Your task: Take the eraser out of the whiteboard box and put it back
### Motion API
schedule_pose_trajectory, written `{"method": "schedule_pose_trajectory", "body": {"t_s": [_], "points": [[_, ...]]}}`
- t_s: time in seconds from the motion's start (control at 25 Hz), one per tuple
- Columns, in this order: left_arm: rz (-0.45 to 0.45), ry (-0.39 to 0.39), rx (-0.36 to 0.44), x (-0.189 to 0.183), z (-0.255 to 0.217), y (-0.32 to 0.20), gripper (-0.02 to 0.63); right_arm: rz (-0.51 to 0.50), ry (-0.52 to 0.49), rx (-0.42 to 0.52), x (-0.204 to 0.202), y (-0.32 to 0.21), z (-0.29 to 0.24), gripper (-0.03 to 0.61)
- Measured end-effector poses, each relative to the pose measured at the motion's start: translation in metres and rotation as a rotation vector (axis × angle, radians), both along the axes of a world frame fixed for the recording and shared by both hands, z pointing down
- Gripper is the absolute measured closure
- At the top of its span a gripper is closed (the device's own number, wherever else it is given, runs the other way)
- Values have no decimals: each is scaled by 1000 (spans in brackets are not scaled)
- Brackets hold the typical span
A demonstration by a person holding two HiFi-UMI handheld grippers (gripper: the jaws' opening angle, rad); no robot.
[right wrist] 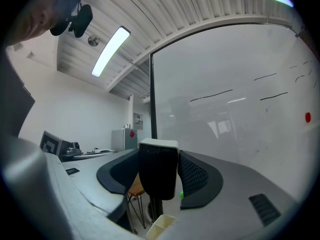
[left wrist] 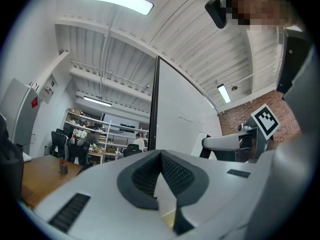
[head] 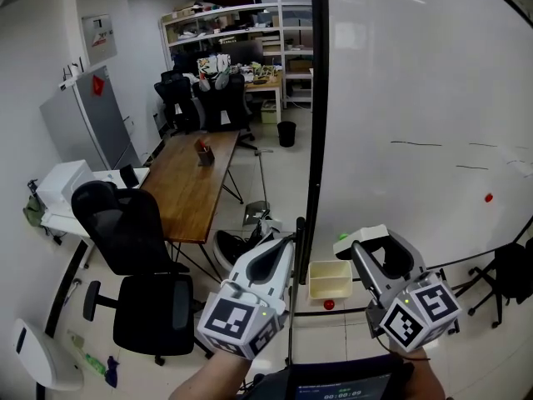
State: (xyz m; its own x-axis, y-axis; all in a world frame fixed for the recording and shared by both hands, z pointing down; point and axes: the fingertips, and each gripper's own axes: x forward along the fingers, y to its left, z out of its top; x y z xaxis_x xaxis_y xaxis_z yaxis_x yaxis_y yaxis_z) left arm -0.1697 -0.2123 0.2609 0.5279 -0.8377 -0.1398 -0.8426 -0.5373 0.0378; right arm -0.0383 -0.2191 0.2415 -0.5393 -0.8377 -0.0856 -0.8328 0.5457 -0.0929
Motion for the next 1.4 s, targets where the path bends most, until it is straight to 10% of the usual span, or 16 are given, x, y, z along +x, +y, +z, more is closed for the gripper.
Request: {"method": "schedule_pose_trajectory", "body": {"t_s": [1.4], "points": [[-37,-104,-258,10,150,-87,583,-3,131,-186,-14,-84,144,314]]}}
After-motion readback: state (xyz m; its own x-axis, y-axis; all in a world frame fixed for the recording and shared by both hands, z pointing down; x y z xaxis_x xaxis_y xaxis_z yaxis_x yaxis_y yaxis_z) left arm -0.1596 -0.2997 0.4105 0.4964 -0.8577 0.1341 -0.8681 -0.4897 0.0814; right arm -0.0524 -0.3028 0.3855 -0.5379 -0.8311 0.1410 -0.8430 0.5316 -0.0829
